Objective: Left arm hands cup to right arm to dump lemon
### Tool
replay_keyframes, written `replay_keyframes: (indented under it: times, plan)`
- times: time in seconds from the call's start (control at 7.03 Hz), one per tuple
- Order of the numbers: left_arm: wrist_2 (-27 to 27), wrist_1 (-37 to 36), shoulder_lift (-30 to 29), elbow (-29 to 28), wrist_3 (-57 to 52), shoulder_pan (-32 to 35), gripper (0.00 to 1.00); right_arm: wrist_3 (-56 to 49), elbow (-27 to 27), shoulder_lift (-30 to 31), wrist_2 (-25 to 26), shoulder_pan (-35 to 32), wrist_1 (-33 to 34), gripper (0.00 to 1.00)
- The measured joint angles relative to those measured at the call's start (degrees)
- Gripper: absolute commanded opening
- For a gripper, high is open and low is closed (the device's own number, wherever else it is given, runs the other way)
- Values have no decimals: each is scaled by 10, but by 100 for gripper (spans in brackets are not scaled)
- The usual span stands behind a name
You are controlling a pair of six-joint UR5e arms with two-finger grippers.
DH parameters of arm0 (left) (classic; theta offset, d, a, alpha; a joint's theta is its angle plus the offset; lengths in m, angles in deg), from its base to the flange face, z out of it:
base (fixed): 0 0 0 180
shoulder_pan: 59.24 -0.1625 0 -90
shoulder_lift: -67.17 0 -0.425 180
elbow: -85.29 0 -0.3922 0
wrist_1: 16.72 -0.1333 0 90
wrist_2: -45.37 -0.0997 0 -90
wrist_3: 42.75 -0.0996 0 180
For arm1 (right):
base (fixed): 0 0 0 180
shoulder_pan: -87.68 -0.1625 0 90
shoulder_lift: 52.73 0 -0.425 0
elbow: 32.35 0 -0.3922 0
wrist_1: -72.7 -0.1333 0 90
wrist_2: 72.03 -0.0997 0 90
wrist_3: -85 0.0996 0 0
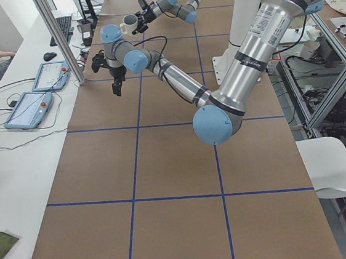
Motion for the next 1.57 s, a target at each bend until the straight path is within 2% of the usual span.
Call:
replay_keyframes:
  times: [0.28,0.57,0.71,0.85,1.0,1.28,1.57]
  plan:
    - [0,-6,54,-4,-137,49,100,64,-66,65,-83,-42,16,13]
    - [1,-6,98,-7,-230,94,100,103,-138,153,-124,-70,16,15]
    - [2,-6,109,-7,-250,106,100,141,-164,194,-130,-74,9,11]
    - [2,-6,113,-8,-257,110,100,178,-181,238,-132,-76,-14,2]
    - [2,-6,115,-8,-260,111,100,207,-190,291,-133,-76,-63,0]
    - [4,-6,115,-9,-261,111,100,262,-180,400,-134,-77,-208,0]
    - [29,-19,117,-12,-261,118,100,286,-112,469,-134,-80,-390,0]
